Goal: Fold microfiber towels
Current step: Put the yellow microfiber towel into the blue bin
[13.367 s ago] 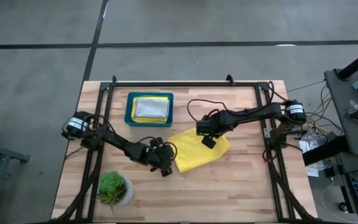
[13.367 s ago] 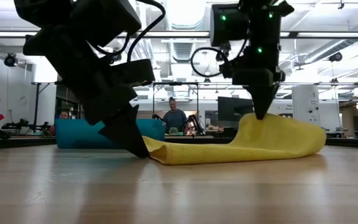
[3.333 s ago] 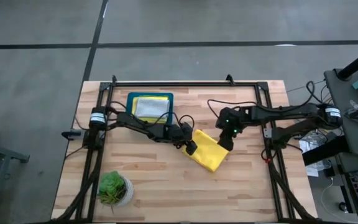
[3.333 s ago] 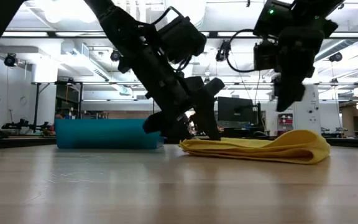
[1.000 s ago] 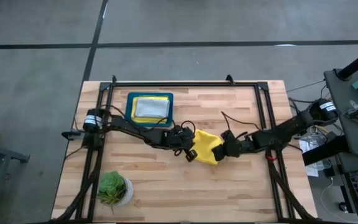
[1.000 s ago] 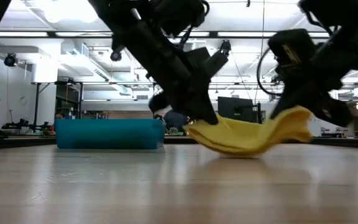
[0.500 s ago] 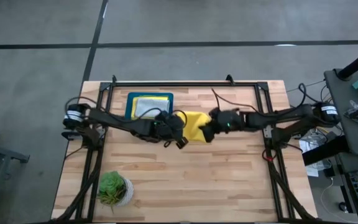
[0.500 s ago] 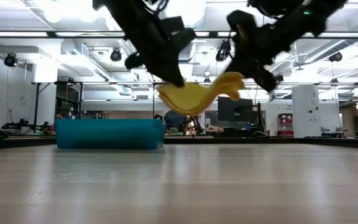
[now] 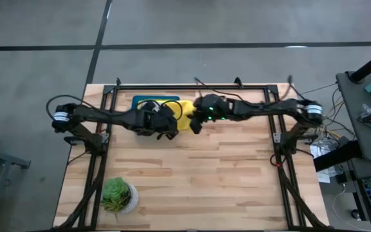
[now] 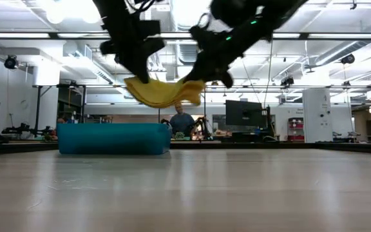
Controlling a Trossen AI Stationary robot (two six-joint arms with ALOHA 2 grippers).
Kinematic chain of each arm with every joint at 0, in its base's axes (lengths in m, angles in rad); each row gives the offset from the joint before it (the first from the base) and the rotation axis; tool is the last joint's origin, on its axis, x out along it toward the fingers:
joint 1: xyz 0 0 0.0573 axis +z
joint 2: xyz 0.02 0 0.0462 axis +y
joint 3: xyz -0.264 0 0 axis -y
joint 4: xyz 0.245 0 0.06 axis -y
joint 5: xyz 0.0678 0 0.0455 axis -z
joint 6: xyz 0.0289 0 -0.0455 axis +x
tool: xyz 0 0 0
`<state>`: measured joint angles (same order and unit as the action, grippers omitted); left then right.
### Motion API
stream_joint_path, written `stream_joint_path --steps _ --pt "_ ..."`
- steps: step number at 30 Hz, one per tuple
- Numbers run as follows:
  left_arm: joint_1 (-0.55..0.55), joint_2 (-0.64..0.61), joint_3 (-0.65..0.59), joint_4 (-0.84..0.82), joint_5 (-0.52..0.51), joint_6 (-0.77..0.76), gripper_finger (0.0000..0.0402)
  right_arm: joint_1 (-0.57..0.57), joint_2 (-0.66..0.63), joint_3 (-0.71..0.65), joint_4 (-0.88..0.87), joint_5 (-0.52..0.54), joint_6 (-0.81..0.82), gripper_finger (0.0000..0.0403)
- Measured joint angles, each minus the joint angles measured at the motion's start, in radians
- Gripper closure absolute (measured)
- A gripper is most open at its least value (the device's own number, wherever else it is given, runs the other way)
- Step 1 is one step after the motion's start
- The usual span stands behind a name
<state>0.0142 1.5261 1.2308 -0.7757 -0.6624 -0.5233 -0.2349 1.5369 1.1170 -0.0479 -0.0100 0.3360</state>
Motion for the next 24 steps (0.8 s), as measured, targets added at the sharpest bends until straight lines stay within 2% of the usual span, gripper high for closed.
stream_joint_path --steps 6,11,20,24 --pt "0.062 -0.005 0.0 -0.206 -0.001 -0.048 0.0402 -0.031 0.2 0.215 -0.065 -0.002 -0.121 0.039" --pt "0.129 -0.005 -0.011 -0.29 -0.001 -0.046 0.0402 -0.06 0.315 0.348 -0.077 -0.036 -0.154 0.039" --pt "0.247 -0.022 -0.104 -0.302 -0.001 -0.016 0.0402 -0.109 0.438 0.452 -0.073 -0.097 -0.153 0.039" --pt "0.277 -0.023 -0.156 -0.233 -0.001 0.029 0.0402 -0.108 0.479 0.481 -0.073 -0.104 -0.154 0.039"
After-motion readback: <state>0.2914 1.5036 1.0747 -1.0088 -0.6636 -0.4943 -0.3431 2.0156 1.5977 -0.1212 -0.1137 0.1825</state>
